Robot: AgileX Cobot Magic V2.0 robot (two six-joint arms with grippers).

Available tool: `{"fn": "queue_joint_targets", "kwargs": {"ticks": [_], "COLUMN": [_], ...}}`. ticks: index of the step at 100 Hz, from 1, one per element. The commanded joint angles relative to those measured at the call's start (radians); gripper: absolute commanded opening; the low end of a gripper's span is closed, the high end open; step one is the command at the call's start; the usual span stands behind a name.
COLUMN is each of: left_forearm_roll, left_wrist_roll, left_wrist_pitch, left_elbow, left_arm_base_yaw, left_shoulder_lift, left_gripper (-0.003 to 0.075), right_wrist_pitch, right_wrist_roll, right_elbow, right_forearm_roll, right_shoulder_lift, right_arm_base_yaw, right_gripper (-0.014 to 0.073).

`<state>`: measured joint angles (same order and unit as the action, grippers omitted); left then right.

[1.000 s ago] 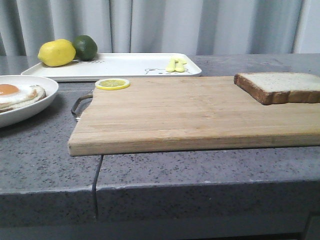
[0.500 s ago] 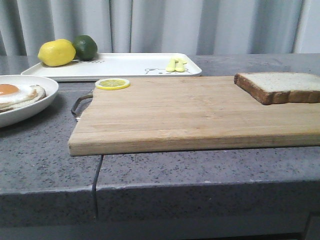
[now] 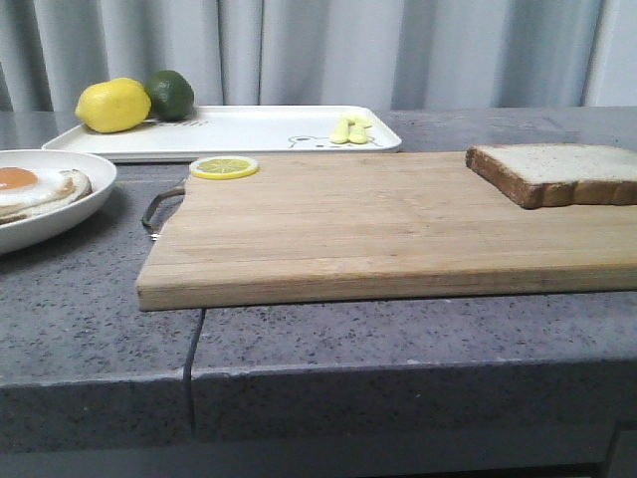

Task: Place bread and move sandwich to tray
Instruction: 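Move the right gripper over the bread slice on the cutting board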

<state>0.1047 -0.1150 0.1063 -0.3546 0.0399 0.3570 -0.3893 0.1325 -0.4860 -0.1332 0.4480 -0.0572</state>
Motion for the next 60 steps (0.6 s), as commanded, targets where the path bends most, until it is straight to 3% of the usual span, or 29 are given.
{"fn": "queue_joint_targets", "kwargs": {"ticks": [1,16,23,39,60], "left_forearm_roll": [0.008,0.008,0.008,0.008,0.008], "left_wrist_roll": [-0.002,-0.002,-0.002,-0.002,-0.002], "left_wrist_pitch": [-0.077,-0.085,-0.088,-0.095,-0.095], "left_elbow": [-0.042,-0.042,-0.042,-0.042,-0.042], "left_arm_base_yaw": [0.0,0.001,0.001,0.001,0.001], "left_shoulder_lift": [0.036,0.052,0.052,0.052,0.052], "left_gripper": [-0.002,-0.002,-0.002,-0.002,-0.002], "right_wrist_pitch": [0.015,-0.007,-0.037,-0.173,-0.236], "right_wrist_roll": [-0.003,-0.003,0.009,0.041,0.039], "right_elbow": [-0.106,-0.212,-0.262,-0.402,-0.549], "right_forearm_roll": [-0.004,-0.003,0.009,0.025,0.027], "right_shoulder_lift": [0.103,0.254,0.323,0.503,0.718], "right_arm_base_yaw": [0.006,0.006,0.006,0.006,0.006], "right_gripper": [0.0069,0.0382,0.0455,0.0455,0.0454]}}
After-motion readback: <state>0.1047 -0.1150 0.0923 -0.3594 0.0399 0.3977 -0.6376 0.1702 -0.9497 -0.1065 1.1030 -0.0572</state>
